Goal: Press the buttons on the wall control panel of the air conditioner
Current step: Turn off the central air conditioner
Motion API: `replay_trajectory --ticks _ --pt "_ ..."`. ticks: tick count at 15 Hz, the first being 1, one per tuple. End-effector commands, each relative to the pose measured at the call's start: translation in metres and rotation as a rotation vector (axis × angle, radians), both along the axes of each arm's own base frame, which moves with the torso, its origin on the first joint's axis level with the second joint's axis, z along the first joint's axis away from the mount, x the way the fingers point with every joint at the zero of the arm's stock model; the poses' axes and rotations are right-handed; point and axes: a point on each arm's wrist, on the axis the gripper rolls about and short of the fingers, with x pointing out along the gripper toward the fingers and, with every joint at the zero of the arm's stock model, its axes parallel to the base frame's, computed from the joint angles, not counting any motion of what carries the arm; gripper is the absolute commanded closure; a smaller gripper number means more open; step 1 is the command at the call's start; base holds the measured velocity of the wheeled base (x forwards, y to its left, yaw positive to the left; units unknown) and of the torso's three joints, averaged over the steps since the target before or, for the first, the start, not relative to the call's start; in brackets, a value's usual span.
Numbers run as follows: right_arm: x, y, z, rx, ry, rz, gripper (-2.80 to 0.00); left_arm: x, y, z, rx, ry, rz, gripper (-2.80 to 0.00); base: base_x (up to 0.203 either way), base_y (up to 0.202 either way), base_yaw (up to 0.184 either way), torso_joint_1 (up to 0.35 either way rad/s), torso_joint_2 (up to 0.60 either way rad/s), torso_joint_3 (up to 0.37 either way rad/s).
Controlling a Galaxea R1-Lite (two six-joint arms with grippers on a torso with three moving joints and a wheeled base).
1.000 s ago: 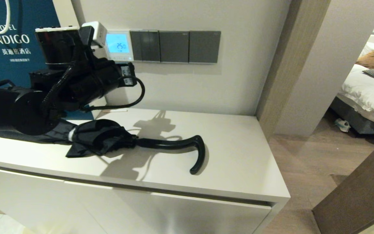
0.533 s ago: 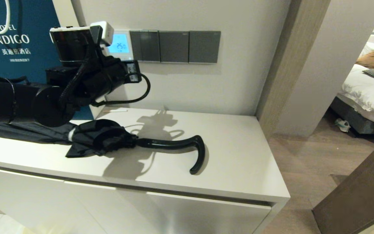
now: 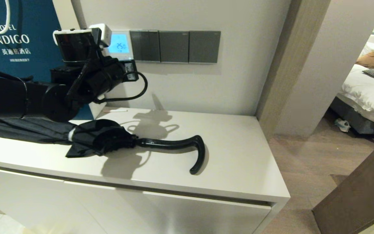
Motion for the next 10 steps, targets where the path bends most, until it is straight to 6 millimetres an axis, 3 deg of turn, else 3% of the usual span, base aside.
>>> replay_trajectory --ticks 1,10 --pt "0.000 0.000 0.000 0.000 0.002 0.000 0.00 0.007 0.002 -0.001 -0.002 -0.003 0.015 0.00 0.000 0.000 0.000 0.000 0.00 0.000" --pt "0.000 0.000 0.000 0.000 0.002 0.000 0.00 0.019 -0.002 0.002 -0.004 -0.018 0.015 0.00 0.000 0.000 0.000 0.000 0.00 0.000"
